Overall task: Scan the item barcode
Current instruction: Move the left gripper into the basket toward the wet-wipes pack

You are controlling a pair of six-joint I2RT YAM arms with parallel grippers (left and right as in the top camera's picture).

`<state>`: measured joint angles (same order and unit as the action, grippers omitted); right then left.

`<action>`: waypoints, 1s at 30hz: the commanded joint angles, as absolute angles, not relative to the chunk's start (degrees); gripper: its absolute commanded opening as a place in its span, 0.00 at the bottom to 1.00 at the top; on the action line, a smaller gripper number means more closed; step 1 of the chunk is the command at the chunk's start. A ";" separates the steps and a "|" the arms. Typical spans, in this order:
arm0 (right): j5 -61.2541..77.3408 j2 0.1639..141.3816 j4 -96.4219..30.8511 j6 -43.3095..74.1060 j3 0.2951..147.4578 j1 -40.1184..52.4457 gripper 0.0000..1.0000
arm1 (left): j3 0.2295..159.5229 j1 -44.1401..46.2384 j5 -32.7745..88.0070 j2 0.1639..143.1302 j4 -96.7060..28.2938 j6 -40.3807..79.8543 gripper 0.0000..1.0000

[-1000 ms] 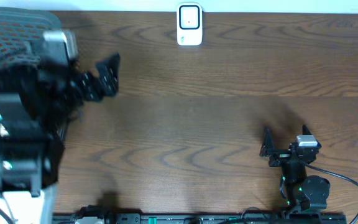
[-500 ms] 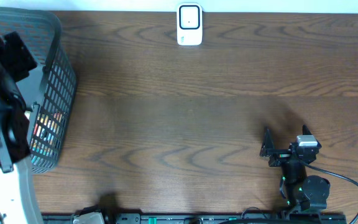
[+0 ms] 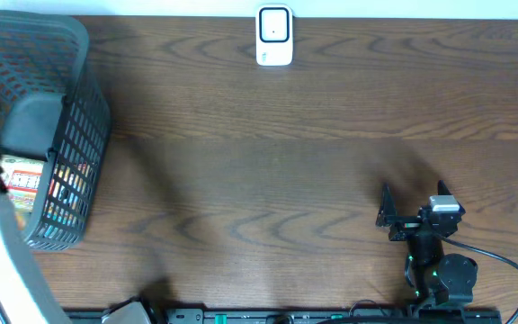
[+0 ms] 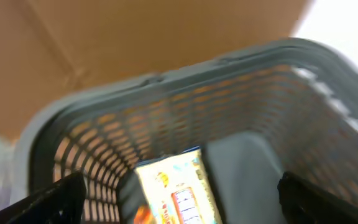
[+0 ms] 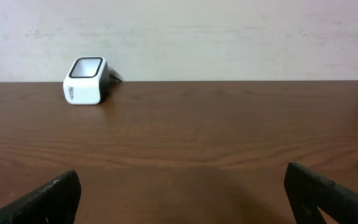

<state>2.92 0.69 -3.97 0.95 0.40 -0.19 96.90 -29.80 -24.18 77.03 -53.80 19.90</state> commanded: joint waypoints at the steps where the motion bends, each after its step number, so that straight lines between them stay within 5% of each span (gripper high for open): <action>1: 2.50 0.32 -4.21 0.78 0.32 0.47 0.99 | 97.23 -33.95 -17.02 80.23 -55.22 27.33 0.97; 14: 2.50 0.34 -4.21 0.78 0.32 0.47 0.99 | 96.42 -35.94 -14.57 90.67 -66.85 39.99 0.98; 30: 2.50 0.32 -4.21 0.78 0.32 0.47 0.99 | 90.08 -37.87 -14.13 97.97 -64.60 40.93 0.98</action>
<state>2.92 0.69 -3.99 0.95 0.40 -0.19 90.35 -37.19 -14.24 97.36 -64.97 40.49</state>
